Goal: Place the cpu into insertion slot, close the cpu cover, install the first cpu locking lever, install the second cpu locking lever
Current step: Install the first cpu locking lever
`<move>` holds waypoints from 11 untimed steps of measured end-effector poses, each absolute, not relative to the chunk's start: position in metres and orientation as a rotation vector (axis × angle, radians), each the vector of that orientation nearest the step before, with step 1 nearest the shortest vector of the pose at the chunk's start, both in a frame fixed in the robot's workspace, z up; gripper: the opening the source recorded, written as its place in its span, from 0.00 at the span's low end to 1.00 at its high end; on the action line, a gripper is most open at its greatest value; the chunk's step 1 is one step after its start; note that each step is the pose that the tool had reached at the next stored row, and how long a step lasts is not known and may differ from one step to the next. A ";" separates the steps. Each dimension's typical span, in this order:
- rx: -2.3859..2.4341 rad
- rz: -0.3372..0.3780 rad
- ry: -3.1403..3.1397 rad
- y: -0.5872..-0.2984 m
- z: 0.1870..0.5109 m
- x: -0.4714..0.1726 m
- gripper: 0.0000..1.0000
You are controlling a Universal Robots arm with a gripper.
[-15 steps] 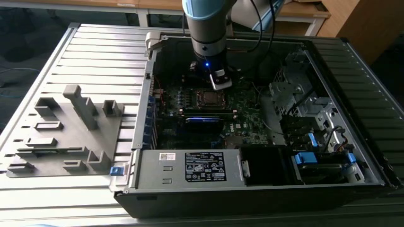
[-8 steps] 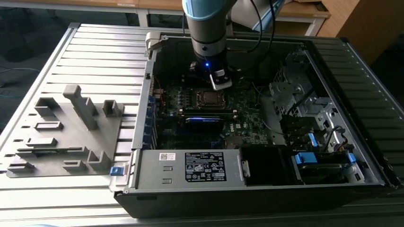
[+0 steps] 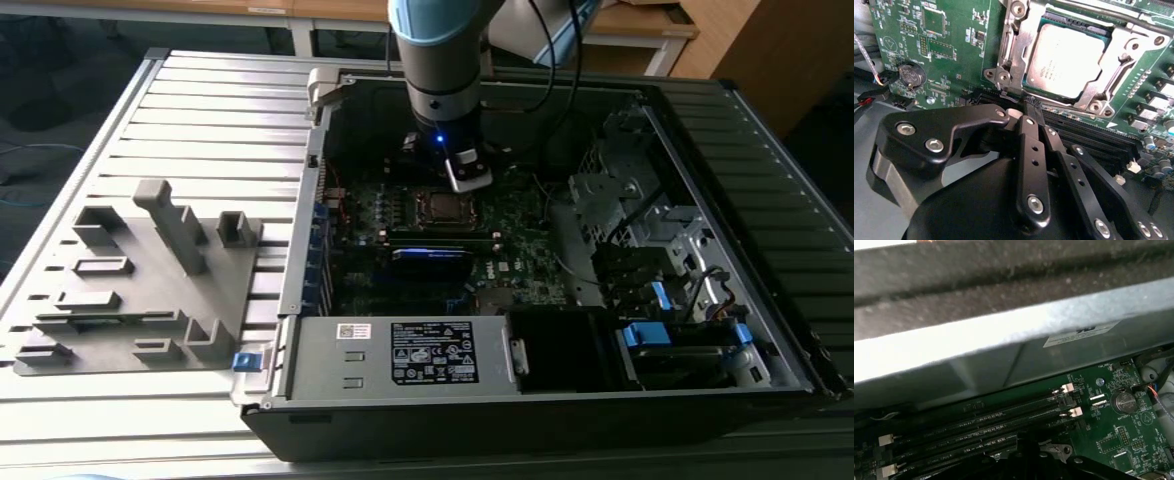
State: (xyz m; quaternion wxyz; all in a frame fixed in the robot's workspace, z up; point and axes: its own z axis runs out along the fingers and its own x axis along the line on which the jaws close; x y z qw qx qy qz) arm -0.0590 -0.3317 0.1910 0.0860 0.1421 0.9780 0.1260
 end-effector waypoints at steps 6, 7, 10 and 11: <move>0.423 0.371 2.915 -0.332 0.191 -0.058 0.11; 0.423 0.371 2.915 -0.332 0.190 -0.058 0.11; 0.423 0.371 2.915 -0.332 0.193 -0.058 0.11; 0.423 0.371 2.915 -0.332 0.194 -0.058 0.11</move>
